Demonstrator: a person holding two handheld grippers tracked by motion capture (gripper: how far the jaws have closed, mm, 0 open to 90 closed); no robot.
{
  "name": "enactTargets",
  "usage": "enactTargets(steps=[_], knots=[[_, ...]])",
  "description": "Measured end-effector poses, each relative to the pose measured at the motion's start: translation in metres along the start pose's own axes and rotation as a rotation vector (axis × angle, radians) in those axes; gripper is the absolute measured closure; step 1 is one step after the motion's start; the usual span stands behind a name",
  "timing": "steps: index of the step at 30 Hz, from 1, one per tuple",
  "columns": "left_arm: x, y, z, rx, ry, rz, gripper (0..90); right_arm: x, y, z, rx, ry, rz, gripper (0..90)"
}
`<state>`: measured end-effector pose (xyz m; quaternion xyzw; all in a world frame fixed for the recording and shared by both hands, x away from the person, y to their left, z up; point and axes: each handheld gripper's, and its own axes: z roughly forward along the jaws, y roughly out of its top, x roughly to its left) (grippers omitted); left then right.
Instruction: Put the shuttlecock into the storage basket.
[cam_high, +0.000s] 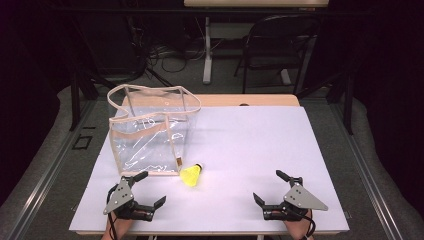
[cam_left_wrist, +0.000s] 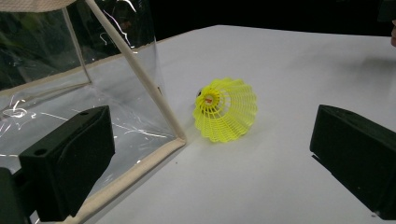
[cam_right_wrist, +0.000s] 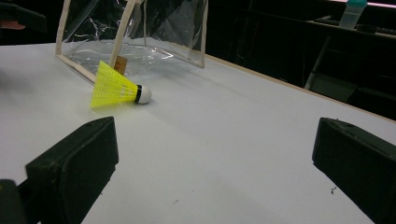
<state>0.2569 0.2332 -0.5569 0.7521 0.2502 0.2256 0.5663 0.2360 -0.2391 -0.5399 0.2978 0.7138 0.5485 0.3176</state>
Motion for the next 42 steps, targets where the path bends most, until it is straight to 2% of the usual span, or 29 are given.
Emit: enactTargets(steps=[9,15,23,42], knots=[[0.001,0.000,0.000,0.027,-0.006,0.008,0.0,0.000,0.001,0.003,0.003,0.012,0.001,0.5],[0.005,0.003,0.001,0.045,-0.018,-0.016,0.0,0.001,0.001,0.005,0.015,0.021,-0.009,0.5],[0.008,0.007,0.006,0.064,-0.027,-0.022,0.0,-0.002,0.000,0.006,0.023,0.018,-0.002,0.5],[0.011,0.023,0.025,0.082,-0.056,0.004,0.0,-0.003,0.001,0.009,0.032,0.033,-0.007,0.5]])
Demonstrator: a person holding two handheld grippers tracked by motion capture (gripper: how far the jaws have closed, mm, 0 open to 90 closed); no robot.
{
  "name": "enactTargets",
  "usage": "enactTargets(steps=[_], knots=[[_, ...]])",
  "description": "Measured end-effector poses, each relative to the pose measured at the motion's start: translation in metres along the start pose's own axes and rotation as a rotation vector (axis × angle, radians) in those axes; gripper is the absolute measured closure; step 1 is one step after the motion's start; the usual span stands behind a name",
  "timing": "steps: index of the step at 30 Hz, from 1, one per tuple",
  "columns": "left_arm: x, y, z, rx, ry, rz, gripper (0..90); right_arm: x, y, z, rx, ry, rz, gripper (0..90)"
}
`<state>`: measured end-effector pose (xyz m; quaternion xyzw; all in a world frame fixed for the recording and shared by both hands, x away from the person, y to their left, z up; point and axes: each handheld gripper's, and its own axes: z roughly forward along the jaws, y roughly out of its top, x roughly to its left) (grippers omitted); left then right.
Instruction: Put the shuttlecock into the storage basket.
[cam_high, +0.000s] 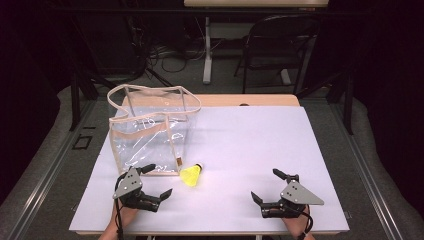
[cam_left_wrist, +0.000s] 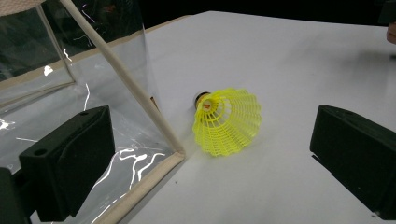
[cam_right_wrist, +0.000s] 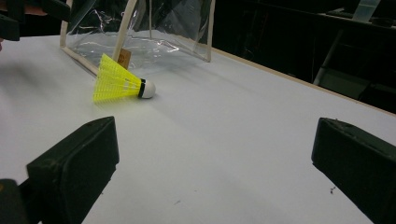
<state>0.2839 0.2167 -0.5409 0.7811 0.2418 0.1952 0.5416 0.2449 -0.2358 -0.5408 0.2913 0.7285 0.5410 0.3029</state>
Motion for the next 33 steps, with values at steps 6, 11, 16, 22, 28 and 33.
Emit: enactTargets(steps=[6,11,16,22,28,33], knots=[[0.001,0.003,0.007,0.028,-0.022,0.010,0.9,-0.001,-0.001,0.001,0.004,0.010,0.009,0.5],[0.001,0.007,0.013,0.055,-0.039,0.032,0.7,-0.001,-0.001,0.002,0.008,0.015,0.011,0.5],[0.000,0.011,0.020,0.078,-0.052,0.054,0.7,-0.001,-0.001,0.003,0.011,0.020,0.015,0.5],[0.002,0.015,0.026,0.096,-0.080,0.069,0.8,-0.001,-0.001,0.003,0.011,0.023,0.014,0.5],[0.003,0.019,0.035,0.115,-0.093,0.082,0.5,-0.001,-0.002,0.003,0.012,0.028,0.017,0.5],[0.004,0.022,0.040,0.135,-0.102,0.097,0.6,-0.001,-0.002,0.003,0.013,0.028,0.017,0.5]])
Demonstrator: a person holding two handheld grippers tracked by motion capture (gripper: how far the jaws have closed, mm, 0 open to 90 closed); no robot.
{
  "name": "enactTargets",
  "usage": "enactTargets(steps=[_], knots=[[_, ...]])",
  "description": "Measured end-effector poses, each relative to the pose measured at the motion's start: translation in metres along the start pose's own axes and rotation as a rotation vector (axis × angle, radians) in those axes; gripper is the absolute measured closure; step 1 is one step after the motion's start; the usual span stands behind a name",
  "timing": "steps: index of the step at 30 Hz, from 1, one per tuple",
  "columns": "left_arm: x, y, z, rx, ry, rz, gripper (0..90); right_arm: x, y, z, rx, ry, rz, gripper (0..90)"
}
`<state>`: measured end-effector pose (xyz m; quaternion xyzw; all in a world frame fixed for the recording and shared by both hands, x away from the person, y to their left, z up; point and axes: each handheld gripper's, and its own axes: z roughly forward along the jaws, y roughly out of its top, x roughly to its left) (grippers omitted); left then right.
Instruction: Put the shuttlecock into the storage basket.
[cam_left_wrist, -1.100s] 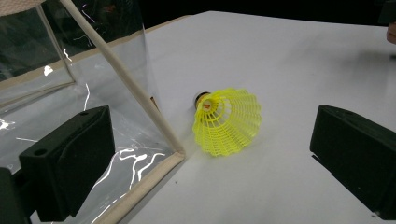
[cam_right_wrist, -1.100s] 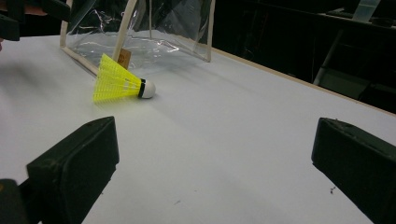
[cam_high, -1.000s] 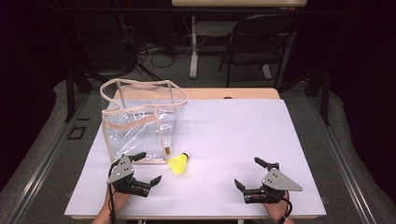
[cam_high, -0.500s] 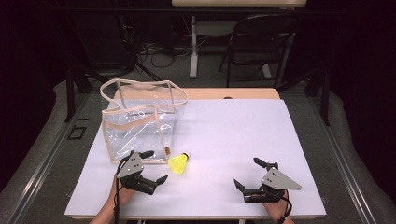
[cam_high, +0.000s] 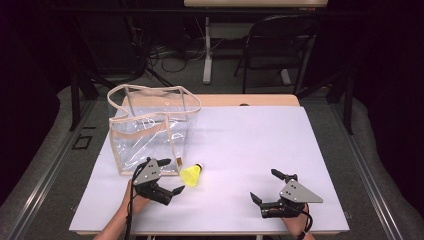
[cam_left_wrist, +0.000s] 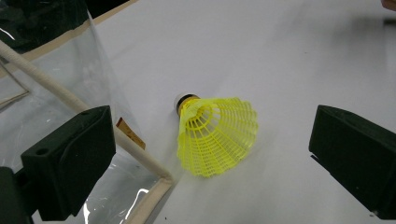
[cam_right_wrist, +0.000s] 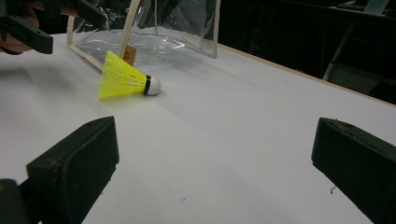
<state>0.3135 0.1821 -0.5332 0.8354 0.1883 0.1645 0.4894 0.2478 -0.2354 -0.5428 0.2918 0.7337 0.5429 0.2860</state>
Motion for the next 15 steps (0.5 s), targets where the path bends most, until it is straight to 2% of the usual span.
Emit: enactTargets(steps=[7,10,15], knots=[[0.0021,0.0032,0.0042,0.029,-0.008,0.021,2.1,0.0000,-0.0001,0.0002,0.003,0.002,0.000,0.5],[0.0025,0.0049,0.0048,0.039,0.008,0.044,3.6,-0.0001,-0.0002,0.0002,0.005,0.004,0.001,0.5],[0.0061,0.0073,0.0072,0.057,0.016,0.058,6.7,-0.0006,-0.0007,0.0008,0.009,0.007,0.001,0.5]])
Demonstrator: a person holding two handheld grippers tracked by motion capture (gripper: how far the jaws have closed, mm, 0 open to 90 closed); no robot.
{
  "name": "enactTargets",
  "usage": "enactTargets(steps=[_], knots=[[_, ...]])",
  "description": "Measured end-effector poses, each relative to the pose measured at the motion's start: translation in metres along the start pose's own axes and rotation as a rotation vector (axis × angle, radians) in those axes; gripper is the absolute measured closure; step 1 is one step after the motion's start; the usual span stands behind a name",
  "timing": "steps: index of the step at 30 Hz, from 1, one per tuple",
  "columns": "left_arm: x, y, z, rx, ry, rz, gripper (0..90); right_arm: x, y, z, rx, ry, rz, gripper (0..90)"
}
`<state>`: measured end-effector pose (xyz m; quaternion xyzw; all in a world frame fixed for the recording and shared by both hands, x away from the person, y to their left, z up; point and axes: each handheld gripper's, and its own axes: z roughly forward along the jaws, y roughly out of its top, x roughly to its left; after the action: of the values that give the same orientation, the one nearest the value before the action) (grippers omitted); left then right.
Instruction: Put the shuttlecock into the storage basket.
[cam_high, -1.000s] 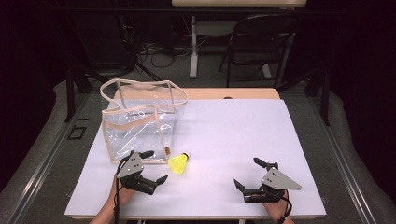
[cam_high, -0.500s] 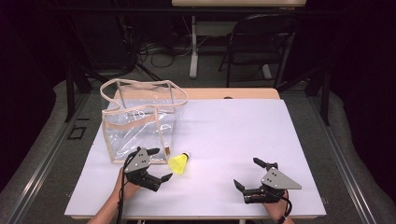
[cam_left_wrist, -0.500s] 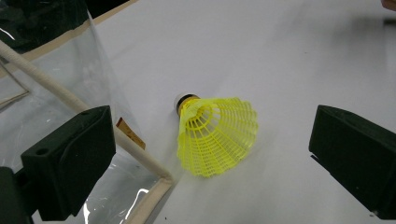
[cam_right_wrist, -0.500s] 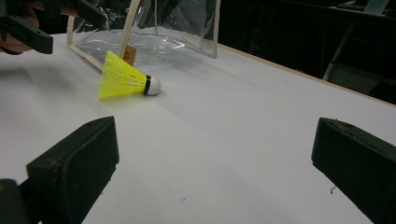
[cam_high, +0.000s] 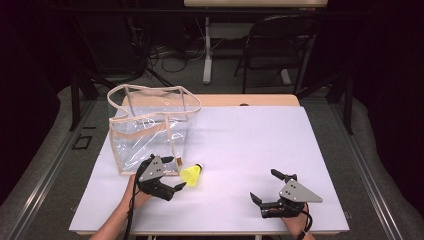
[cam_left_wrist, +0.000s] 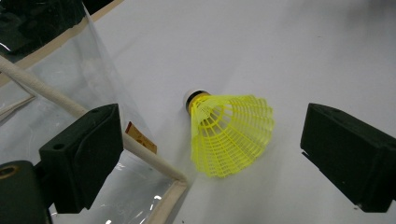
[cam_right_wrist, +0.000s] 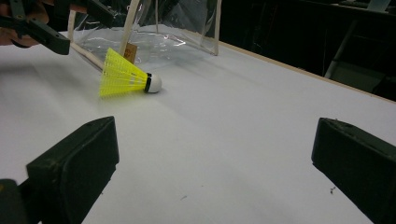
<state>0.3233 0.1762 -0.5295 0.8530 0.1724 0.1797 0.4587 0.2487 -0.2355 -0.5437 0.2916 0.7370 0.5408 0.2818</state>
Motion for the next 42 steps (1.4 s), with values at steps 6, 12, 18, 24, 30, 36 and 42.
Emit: enactTargets(steps=[6,12,18,24,30,36,42], knots=[[0.000,0.003,0.004,0.028,-0.001,0.022,15.8,0.000,0.000,0.000,0.001,-0.002,0.000,0.5],[0.000,0.007,0.011,0.083,0.002,0.058,25.9,0.000,0.000,0.000,0.005,-0.002,-0.001,0.5],[0.001,0.006,0.018,0.119,-0.009,0.065,36.0,0.000,0.000,0.000,0.008,-0.003,0.001,0.5],[0.003,0.005,0.019,0.131,-0.026,0.058,46.8,0.000,-0.001,0.000,0.014,-0.002,0.001,0.4],[0.006,0.003,0.022,0.149,-0.039,0.042,54.1,0.000,-0.001,0.001,0.021,0.000,-0.004,0.4],[0.007,0.001,0.023,0.150,-0.038,0.032,60.8,0.000,-0.001,0.001,0.025,-0.002,-0.008,0.4],[0.007,0.000,0.025,0.143,-0.023,0.027,67.7,0.000,-0.001,0.002,0.027,-0.002,-0.010,0.5]])
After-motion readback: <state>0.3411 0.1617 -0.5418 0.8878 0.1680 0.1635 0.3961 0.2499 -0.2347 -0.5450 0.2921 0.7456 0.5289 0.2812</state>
